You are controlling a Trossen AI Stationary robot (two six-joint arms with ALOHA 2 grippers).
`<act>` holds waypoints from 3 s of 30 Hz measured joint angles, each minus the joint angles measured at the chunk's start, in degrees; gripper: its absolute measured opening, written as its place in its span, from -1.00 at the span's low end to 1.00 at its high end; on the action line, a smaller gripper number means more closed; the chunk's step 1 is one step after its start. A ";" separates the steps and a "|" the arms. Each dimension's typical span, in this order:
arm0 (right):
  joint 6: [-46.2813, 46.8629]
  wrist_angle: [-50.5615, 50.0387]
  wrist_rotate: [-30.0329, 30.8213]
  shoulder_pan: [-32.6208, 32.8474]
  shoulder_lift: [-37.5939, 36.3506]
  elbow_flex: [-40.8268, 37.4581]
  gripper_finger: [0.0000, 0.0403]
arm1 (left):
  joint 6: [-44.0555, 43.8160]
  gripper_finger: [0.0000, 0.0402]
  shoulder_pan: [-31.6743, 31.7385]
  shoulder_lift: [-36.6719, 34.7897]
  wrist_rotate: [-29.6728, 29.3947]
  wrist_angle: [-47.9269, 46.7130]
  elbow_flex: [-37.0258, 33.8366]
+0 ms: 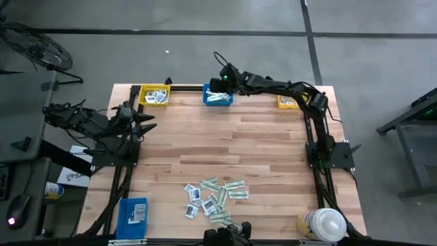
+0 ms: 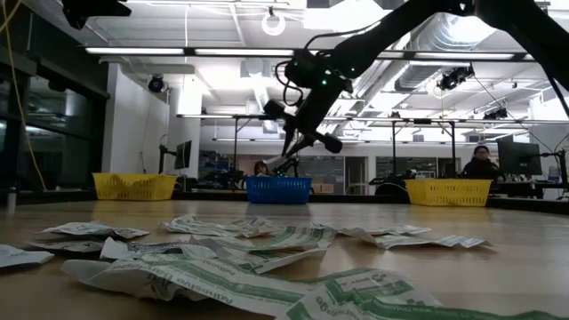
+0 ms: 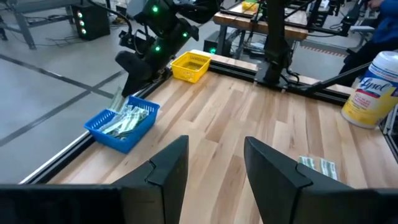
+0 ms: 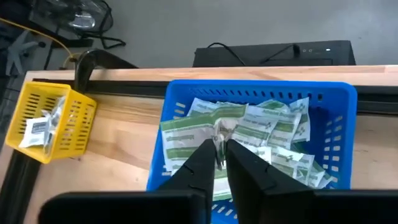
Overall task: Pick & Place First Aid Supplies
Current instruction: Put the green bandage pack into the top blue bin
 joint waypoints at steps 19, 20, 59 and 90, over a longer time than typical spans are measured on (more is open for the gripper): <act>-4.79 -1.16 -7.53 -0.67 -1.95 -0.02 -0.19 | -0.51 -0.22 0.00 -0.02 1.20 0.05 -0.01; -5.95 -1.45 -8.18 -0.72 -2.70 -0.02 -0.18 | -0.99 -0.22 -0.02 -0.02 1.47 0.04 -0.01; 13.33 -13.86 -13.44 35.37 -25.57 -33.19 -0.26 | -10.78 -0.22 -0.02 0.26 -5.61 -2.90 0.01; 38.79 1.96 0.13 54.60 -22.73 -41.75 -0.26 | -10.69 -0.22 0.00 0.26 0.41 -4.35 -0.01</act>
